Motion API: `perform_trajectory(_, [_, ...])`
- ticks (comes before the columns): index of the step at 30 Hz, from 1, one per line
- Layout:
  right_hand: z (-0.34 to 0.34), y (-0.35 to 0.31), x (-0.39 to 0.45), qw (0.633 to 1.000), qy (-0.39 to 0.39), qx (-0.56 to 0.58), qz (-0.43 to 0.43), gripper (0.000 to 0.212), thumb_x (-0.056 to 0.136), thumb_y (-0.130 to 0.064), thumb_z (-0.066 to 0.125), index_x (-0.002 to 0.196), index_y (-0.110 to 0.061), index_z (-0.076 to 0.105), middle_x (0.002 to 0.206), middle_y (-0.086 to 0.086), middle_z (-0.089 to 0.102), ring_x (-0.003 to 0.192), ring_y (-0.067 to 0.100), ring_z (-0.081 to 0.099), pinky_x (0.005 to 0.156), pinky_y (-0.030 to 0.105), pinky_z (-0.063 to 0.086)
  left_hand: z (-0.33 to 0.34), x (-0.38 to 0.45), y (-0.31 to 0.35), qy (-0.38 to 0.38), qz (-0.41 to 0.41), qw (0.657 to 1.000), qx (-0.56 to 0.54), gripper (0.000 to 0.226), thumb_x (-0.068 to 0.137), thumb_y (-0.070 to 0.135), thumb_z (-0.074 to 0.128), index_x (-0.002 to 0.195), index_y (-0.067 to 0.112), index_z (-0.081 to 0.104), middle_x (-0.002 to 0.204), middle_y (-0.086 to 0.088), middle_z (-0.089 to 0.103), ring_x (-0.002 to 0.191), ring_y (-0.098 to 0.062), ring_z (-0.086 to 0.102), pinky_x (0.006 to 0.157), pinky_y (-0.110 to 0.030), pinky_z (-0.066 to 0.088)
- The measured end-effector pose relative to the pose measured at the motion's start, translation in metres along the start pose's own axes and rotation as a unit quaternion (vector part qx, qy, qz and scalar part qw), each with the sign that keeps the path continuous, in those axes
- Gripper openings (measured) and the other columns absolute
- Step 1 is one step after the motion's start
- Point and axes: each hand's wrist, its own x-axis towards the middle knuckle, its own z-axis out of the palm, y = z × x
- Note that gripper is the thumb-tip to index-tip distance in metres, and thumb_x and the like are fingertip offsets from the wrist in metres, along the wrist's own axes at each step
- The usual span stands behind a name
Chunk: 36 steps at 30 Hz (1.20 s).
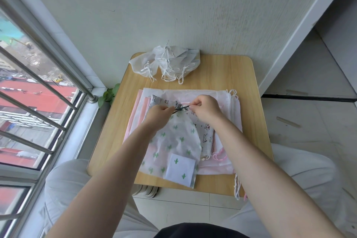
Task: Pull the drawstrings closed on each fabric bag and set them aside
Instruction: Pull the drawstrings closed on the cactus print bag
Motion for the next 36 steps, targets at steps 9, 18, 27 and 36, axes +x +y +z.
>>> perform_trajectory(9, [-0.012, -0.006, 0.005, 0.998, -0.031, -0.011, -0.047, 0.003, 0.082, -0.015, 0.075, 0.081, -0.014, 0.073, 0.070, -0.007, 0.065, 0.062, 0.004, 0.055, 0.063, 0.021, 0.042, -0.014, 0.004, 0.008, 0.030, 0.135, 0.974, 0.177, 0.025, 0.074, 0.017, 0.072, 0.096, 0.023, 0.061, 0.081, 0.007, 0.045, 0.069, -0.007, 0.043, 0.060, -0.024, 0.035])
perform_trajectory(18, [-0.040, -0.033, 0.025, 0.998, -0.057, -0.035, -0.019, 0.046, 0.074, -0.052, 0.074, 0.091, -0.009, 0.067, 0.081, -0.001, 0.060, 0.073, 0.016, 0.060, 0.066, 0.029, 0.050, -0.006, 0.035, 0.056, 0.057, 0.159, 0.953, 0.254, 0.016, 0.078, 0.035, 0.072, 0.087, 0.025, 0.063, 0.084, 0.005, 0.059, 0.066, -0.013, 0.056, 0.053, -0.024, 0.040])
perform_trajectory(27, [-0.070, -0.084, 0.106, 0.955, 0.157, -0.233, -0.099, 0.031, 0.095, -0.004, 0.041, 0.124, -0.009, 0.051, 0.106, 0.017, 0.061, 0.098, 0.035, 0.061, 0.066, 0.032, 0.036, -0.017, 0.097, 0.116, 0.117, 0.040, 0.988, -0.095, 0.024, 0.083, 0.026, 0.067, 0.073, 0.009, 0.054, 0.054, -0.004, 0.055, 0.038, -0.015, 0.050, 0.046, -0.024, 0.042])
perform_trajectory(36, [-0.044, -0.048, 0.135, 0.975, 0.055, -0.183, -0.114, 0.034, 0.096, -0.017, 0.048, 0.130, -0.013, 0.046, 0.131, 0.009, 0.050, 0.107, 0.028, 0.055, 0.088, 0.042, 0.049, 0.017, 0.131, 0.110, 0.039, -0.059, 0.980, -0.187, 0.031, 0.093, 0.038, 0.060, 0.088, 0.007, 0.064, 0.071, -0.006, 0.070, 0.047, -0.015, 0.063, 0.045, -0.023, 0.052])
